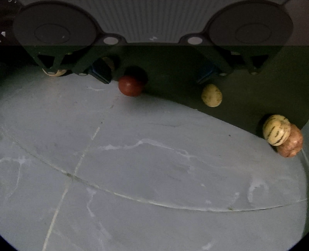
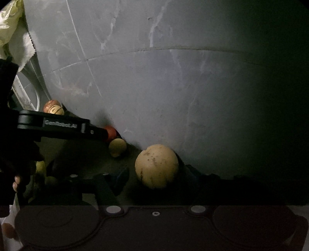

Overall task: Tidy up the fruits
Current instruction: 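Move both tools toward the red plum and striped melon by the wall, then grasp the red plum with the left tool while the right tool grasps the pale melon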

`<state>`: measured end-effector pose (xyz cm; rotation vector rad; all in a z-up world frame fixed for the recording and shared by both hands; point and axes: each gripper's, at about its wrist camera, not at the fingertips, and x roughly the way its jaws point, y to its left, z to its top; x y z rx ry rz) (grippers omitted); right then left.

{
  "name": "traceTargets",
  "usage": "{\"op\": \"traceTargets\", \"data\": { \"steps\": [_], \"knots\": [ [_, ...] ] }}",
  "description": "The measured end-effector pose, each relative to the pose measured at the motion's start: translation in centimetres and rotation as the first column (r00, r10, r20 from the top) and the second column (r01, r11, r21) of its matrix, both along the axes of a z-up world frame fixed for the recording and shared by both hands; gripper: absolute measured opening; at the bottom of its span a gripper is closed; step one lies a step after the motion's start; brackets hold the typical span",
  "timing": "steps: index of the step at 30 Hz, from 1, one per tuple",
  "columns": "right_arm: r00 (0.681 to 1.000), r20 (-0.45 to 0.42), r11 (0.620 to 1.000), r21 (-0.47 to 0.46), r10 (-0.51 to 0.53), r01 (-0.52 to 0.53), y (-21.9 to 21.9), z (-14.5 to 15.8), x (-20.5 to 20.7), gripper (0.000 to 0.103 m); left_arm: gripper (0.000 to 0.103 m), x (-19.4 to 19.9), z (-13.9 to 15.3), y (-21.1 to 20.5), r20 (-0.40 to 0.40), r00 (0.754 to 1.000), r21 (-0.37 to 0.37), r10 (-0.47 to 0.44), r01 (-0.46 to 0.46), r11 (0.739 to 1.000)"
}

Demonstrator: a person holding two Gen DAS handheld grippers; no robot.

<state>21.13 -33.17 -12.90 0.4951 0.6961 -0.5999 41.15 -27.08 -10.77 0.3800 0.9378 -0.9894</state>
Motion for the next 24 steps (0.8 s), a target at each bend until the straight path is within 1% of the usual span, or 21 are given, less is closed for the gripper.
{"op": "traceTargets", "data": {
  "steps": [3, 5, 9, 13, 15, 17, 21, 23, 24],
  "knots": [
    [1.0, 0.001, 1.0, 0.003, 0.0, 0.0, -0.1, 0.0, 0.0, 0.06, 0.091, 0.1, -0.7, -0.5, -0.013, 1.0, 0.006, -0.003, 0.003, 1.0],
    [1.0, 0.004, 1.0, 0.004, -0.001, 0.001, -0.1, -0.1, 0.1, 0.059, 0.087, 0.3, -1.0, -0.8, -0.016, 1.0, 0.008, 0.004, -0.004, 1.0],
    [1.0, 0.004, 1.0, 0.006, -0.01, 0.01, -0.3, -0.3, 0.3, 0.056, 0.083, 0.9, -1.6, -1.0, -0.033, 0.999, 0.009, 0.018, -0.017, 1.0],
    [1.0, 0.005, 1.0, 0.011, -0.019, 0.019, -0.5, -0.5, 0.3, 0.055, 0.08, 0.9, -2.0, -1.3, -0.029, 1.0, 0.011, 0.009, -0.008, 1.0],
    [1.0, 0.006, 1.0, 0.011, -0.026, 0.026, -0.4, -0.5, 0.2, 0.054, 0.078, 0.2, -1.8, -1.4, -0.027, 1.0, 0.008, 0.01, -0.01, 1.0],
    [0.999, 0.008, 0.999, 0.011, -0.032, 0.032, -0.3, -0.6, 0.2, 0.054, 0.072, 0.1, -1.8, -1.6, -0.033, 0.999, 0.002, 0.012, -0.012, 1.0],
    [0.999, 0.007, 0.999, 0.001, -0.037, 0.037, -0.1, -0.7, 0.3, 0.054, 0.066, -0.4, -1.9, -1.7, -0.024, 1.0, 0.007, -0.013, 0.013, 1.0],
    [0.999, 0.007, 0.999, -0.001, -0.037, 0.037, -0.1, -0.8, 0.3, 0.054, 0.061, -0.5, -2.2, -1.8, -0.022, 1.0, 0.004, -0.019, 0.02, 1.0],
    [0.999, 0.006, 0.999, -0.003, -0.036, 0.036, 0.0, -0.7, 0.4, 0.054, 0.06, -0.2, -2.3, -1.7, -0.022, 1.0, 0.001, -0.018, 0.018, 1.0]
  ]
}}
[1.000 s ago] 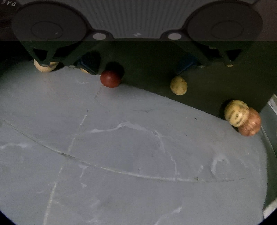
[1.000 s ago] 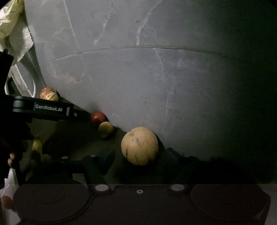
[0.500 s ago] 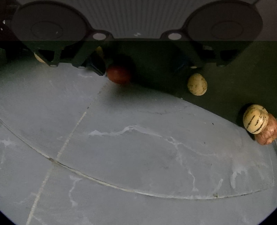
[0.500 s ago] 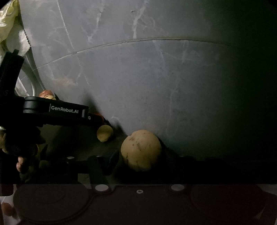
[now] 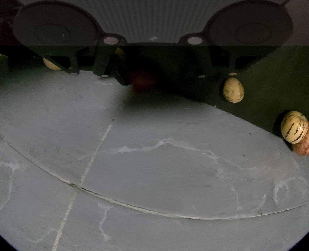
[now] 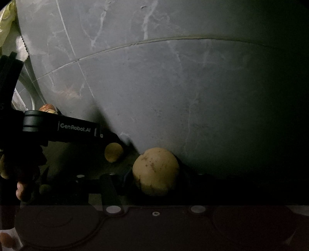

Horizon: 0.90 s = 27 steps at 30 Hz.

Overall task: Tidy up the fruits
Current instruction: 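Grasp the red plum with the left tool while the right tool grasps the pale melon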

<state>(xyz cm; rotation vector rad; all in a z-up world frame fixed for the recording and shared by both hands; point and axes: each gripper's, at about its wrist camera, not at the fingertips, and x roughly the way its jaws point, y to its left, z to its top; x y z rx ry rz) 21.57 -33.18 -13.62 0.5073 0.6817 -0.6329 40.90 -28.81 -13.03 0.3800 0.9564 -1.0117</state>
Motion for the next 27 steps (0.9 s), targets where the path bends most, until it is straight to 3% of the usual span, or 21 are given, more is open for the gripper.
{"op": "traceTargets", "data": {
  "steps": [8, 18, 27],
  "knots": [
    [1.0, 0.002, 1.0, -0.012, -0.014, 0.014, 0.1, 0.1, -0.1, 0.053, 0.034, 0.0, -0.5, 0.4, -0.034, 0.999, -0.022, 0.016, -0.017, 1.0],
    [1.0, 0.028, 0.999, 0.04, -0.009, 0.008, 1.0, 0.4, -1.3, 0.052, 0.033, -0.3, -0.5, 2.0, -0.078, 0.992, 0.005, 0.103, -0.103, 0.995],
    [0.998, 0.051, 0.999, 0.029, 0.042, -0.043, 4.5, 3.6, -3.1, 0.052, 0.033, -2.4, 1.9, 6.9, -0.09, 0.967, -0.058, 0.237, -0.242, 0.968]
  ]
}}
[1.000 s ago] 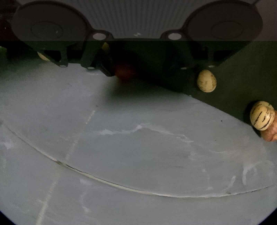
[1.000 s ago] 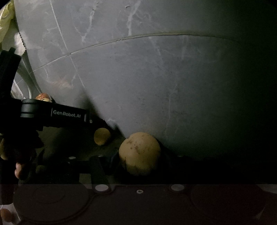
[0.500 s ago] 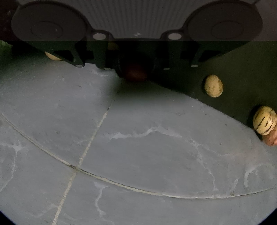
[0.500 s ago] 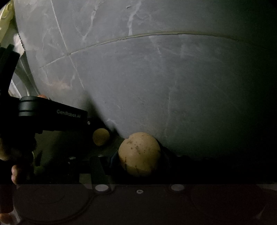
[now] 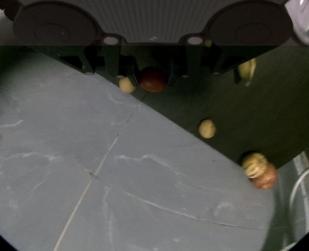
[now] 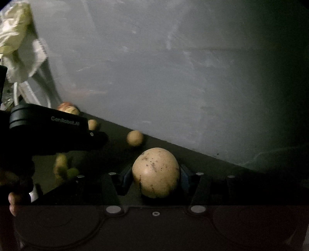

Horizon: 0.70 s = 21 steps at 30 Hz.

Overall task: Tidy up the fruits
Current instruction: 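Grasp the red plum with the left tool while the right tool grasps the pale melon, then carry the plum and melon over the tray with both tools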

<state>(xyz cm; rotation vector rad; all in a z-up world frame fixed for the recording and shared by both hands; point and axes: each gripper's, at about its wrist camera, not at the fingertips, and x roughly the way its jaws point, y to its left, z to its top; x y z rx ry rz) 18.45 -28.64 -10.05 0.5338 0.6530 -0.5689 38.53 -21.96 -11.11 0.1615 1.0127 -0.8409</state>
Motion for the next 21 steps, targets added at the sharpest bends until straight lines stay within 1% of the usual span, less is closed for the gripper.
{"op": "traceTargets", "data": {
  "steps": [4, 7, 8, 10, 14, 16, 19, 21],
  "knots": [
    [0.999, 0.029, 0.999, -0.023, 0.027, -0.026, 1.7, 2.1, -0.7, 0.052, 0.033, -1.1, 2.0, 2.6, 0.012, 0.999, -0.002, 0.051, -0.051, 0.999],
    [0.998, 0.051, 0.999, -0.036, 0.039, -0.037, 2.9, 3.4, -1.2, 0.052, 0.033, -2.2, 4.3, 3.9, 0.043, 0.994, 0.049, 0.104, -0.106, 0.993],
    [0.997, 0.057, 0.998, -0.039, 0.042, -0.04, 3.4, 3.8, -1.2, 0.052, 0.033, -2.6, 4.7, 4.6, 0.047, 0.991, 0.054, 0.121, -0.124, 0.991],
    [0.996, 0.067, 0.998, -0.048, 0.053, -0.049, 4.4, 4.5, -1.5, 0.052, 0.033, -3.2, 5.9, 6.1, 0.043, 0.987, 0.046, 0.152, -0.154, 0.987],
    [0.992, 0.086, 0.995, -0.052, 0.088, -0.084, 6.8, 6.1, -2.4, 0.052, 0.033, -5.5, 8.3, 9.2, 0.062, 0.979, 0.031, 0.196, -0.198, 0.98],
    [0.99, 0.088, 0.993, -0.053, 0.111, -0.107, 7.8, 6.7, -2.8, 0.052, 0.033, -6.4, 9.0, 10.9, 0.064, 0.972, 0.022, 0.225, -0.227, 0.974],
    [0.983, 0.093, 0.987, -0.063, 0.156, -0.151, 9.6, 7.6, -3.3, 0.052, 0.033, -7.9, 10.1, 13.9, 0.048, 0.959, -0.009, 0.281, -0.281, 0.96],
    [0.978, 0.096, 0.981, -0.074, 0.188, -0.181, 10.8, 8.1, -3.7, 0.052, 0.033, -8.7, 10.5, 16.3, 0.017, 0.943, -0.041, 0.333, -0.332, 0.942]
  ]
}}
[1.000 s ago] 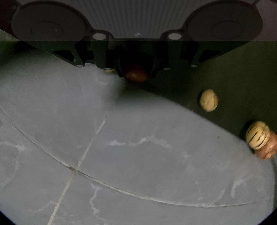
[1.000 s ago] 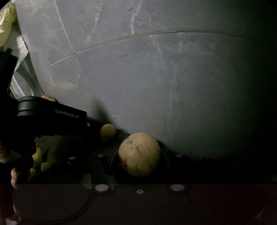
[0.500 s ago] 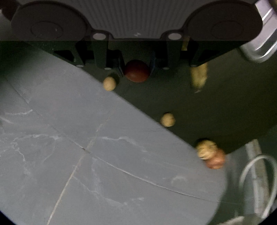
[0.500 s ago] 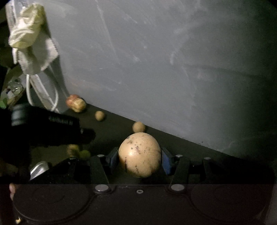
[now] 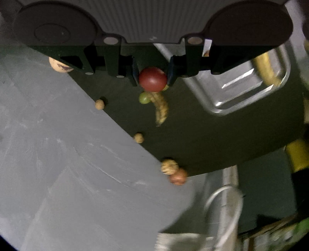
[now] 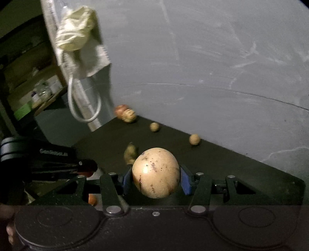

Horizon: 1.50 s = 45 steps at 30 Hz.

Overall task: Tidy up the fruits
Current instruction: 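Carry the plum and melon over the tray with both tools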

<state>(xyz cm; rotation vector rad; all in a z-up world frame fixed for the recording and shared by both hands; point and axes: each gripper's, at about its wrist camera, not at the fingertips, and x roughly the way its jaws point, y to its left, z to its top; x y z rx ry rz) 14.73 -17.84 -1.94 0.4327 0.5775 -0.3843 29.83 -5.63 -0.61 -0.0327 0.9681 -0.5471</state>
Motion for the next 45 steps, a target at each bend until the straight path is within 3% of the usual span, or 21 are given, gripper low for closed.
{"op": "traceTargets", "data": {
  "steps": [8, 20, 32, 39, 45],
  "knots": [
    [0.993, 0.001, 0.993, -0.027, 0.116, -0.115, 3.6, 0.8, -0.4, 0.052, 0.033, -2.8, -0.3, 7.3, -0.029, 0.989, -0.039, 0.143, -0.144, 0.989],
    [0.955, -0.079, 0.952, -0.088, 0.286, -0.293, 7.1, -2.1, -1.6, 0.052, 0.033, -6.9, -2.0, 13.5, -0.064, 0.969, -0.018, 0.237, -0.239, 0.971],
    [0.9, -0.205, 0.909, -0.083, 0.385, -0.408, 8.7, -5.2, -0.6, 0.052, 0.033, -7.4, -5.7, 14.2, -0.146, 0.957, 0.018, 0.249, -0.249, 0.968],
    [0.876, -0.225, 0.885, -0.097, 0.427, -0.456, 9.0, -6.1, 1.1, 0.052, 0.033, -6.6, -6.8, 14.2, -0.161, 0.952, 0.025, 0.259, -0.259, 0.966],
    [0.84, -0.233, 0.834, -0.154, 0.49, -0.53, 9.1, -6.6, 4.0, 0.052, 0.033, -4.9, -6.9, 13.5, -0.157, 0.954, 0.02, 0.254, -0.254, 0.967]
  ]
}}
